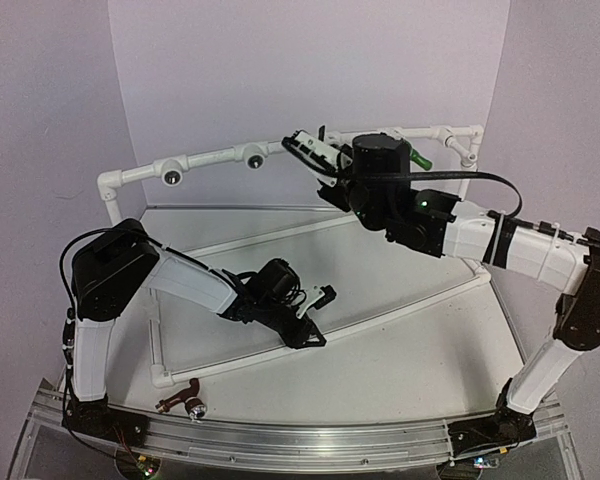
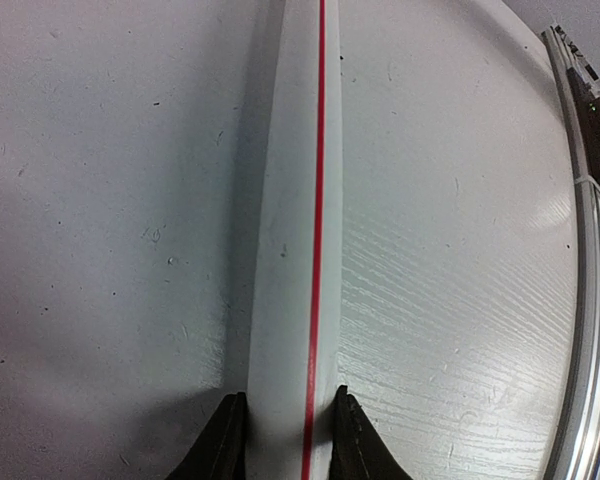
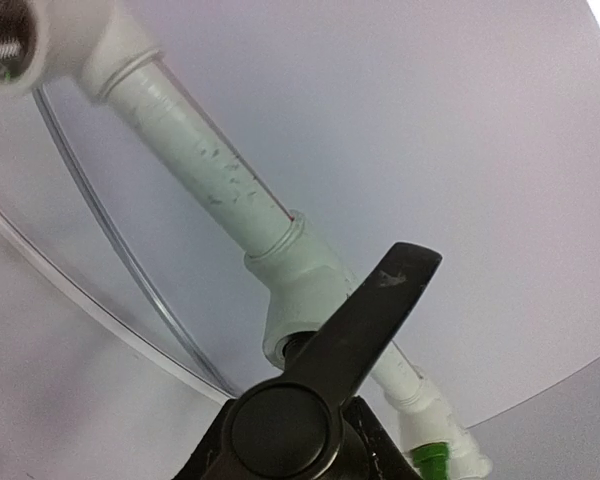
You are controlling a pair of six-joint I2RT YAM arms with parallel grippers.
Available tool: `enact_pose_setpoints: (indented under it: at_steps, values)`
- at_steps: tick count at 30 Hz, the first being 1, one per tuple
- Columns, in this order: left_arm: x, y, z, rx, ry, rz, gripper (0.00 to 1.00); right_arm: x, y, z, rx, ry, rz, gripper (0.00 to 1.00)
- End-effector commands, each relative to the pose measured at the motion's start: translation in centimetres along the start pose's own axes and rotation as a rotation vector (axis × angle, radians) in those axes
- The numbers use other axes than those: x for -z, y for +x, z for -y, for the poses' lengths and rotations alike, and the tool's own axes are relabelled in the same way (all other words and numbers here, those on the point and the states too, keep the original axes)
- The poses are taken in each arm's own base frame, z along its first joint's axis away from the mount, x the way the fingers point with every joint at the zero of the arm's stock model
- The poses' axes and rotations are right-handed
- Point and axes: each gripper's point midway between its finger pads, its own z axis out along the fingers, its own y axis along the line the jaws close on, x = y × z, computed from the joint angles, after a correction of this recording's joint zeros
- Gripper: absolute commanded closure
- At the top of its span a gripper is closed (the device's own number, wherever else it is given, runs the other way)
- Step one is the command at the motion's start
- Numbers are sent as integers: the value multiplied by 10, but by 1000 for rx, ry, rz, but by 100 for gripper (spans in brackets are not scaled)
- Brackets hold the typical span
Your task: Install the water faucets
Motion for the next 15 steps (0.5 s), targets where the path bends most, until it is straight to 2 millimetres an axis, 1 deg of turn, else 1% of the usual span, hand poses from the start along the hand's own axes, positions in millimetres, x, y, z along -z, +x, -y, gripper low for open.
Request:
enact_pose_setpoints:
  at_steps: [1, 8, 15]
  values:
    - [-6, 160, -38, 275, -160, -462, 92, 1, 1, 49, -599, -33, 87, 100]
    - [-5, 160, -37, 275, -157, -461, 92, 0, 19, 51, -967, -117, 95, 100]
    - [-5, 159, -37, 275, -156, -459, 92, 0, 19, 46, -1066, -154, 95, 100]
